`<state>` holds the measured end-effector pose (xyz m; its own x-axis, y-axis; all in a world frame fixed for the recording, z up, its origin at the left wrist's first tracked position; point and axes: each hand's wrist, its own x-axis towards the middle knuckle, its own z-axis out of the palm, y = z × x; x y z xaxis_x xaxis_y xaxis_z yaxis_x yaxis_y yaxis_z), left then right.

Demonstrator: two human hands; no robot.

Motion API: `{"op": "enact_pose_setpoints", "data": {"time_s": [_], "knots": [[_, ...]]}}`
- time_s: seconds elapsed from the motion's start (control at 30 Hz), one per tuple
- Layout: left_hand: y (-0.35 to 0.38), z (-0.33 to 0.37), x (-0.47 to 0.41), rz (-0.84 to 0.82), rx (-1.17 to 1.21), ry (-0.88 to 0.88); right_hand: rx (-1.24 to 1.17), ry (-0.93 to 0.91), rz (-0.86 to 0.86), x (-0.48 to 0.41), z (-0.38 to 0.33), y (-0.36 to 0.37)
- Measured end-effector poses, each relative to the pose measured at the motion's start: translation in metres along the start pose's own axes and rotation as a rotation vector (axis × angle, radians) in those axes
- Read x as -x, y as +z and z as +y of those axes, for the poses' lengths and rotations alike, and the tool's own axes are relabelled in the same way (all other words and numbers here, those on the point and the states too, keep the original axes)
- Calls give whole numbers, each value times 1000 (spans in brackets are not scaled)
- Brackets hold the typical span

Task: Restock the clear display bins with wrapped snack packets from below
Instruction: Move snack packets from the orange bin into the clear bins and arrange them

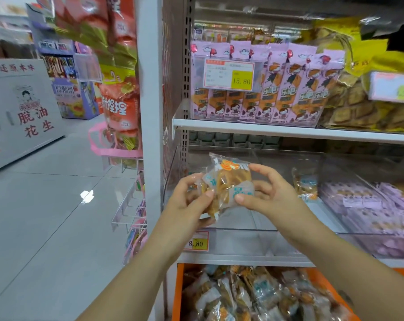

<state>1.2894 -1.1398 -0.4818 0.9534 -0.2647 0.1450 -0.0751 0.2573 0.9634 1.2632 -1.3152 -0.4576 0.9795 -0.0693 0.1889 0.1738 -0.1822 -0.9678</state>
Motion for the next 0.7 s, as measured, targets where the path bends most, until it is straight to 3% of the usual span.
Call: {"op": "enact_pose_setpoints", "data": {"time_s": [0.17, 0.23, 0.3, 0.4, 0.47, 0.7], "knots": [[-13, 3, -8, 130, -11, -34, -185, 45, 70, -4, -8, -20], [-20, 4, -13, 194, -38, -50, 29, -45, 6, -3, -17, -31], [-25, 5, -14, 203, -67, -79, 365, -147, -184, 0, -33, -39], [-21, 7, -11, 77, -99, -150, 614, -133, -483, 2, -54, -34], [-15, 9, -5, -42, -116, -181, 669, -114, -564, -1, -58, -26], [-21, 14, 3, -298, -303, -139, 538, -113, -467, -2, -53, -16]]}}
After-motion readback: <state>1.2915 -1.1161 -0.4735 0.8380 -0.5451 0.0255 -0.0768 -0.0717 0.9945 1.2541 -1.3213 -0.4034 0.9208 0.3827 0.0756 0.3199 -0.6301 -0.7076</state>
